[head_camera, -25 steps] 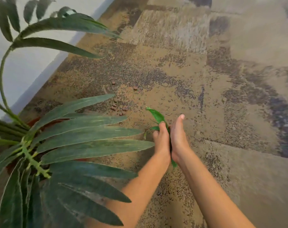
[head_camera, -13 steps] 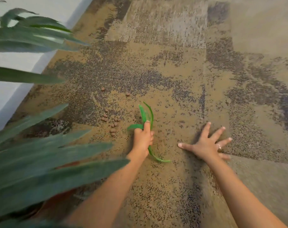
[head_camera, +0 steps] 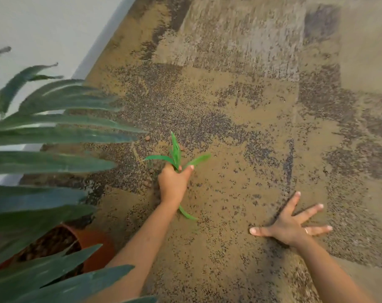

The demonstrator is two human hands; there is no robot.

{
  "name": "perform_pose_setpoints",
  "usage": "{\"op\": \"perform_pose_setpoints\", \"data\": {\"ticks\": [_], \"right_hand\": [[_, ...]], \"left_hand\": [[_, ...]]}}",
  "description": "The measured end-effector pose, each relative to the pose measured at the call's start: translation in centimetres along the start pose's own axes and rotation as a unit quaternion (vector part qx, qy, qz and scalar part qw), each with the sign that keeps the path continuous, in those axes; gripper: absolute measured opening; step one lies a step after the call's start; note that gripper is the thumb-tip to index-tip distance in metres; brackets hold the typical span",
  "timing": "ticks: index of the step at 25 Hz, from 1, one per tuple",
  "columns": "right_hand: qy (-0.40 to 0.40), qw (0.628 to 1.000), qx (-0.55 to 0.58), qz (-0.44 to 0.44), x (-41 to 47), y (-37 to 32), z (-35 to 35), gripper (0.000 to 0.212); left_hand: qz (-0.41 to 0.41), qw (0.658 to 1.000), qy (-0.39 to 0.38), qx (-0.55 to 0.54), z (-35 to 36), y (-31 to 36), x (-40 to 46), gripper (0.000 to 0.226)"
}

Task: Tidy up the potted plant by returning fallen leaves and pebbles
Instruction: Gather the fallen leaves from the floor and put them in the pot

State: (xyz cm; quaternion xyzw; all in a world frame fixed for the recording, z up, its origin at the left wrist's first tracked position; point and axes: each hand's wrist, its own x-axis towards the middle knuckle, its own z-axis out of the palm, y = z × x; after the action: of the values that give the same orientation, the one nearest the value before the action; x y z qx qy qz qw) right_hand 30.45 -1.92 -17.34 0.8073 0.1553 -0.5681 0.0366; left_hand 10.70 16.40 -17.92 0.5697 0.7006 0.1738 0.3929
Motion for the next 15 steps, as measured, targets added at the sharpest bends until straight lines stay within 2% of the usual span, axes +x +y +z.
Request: {"op": "perform_pose_setpoints", "data": {"ticks": [5, 12, 15], "right_hand": [[-0.025, 0.999, 0.013, 0.017, 0.3, -0.2, -0.2, 0.167], [-0.033, 0.999, 0.011, 0.016, 0.6, -0.3, -0.3, 0.167], [-0.032, 0.999, 0.018, 0.009, 0.6, -0.3, -0.2, 0.169]], "left_hand": [[0.06, 0.996, 0.059, 0.032, -0.3, 3.9, 6.0, 0.02], [0.072, 0.974, -0.015, 0.216, 1.9, 2.5, 8.8, 0.038], [0.093, 0.96, -0.045, 0.259, 2.3, 2.9, 8.0, 0.032]]}}
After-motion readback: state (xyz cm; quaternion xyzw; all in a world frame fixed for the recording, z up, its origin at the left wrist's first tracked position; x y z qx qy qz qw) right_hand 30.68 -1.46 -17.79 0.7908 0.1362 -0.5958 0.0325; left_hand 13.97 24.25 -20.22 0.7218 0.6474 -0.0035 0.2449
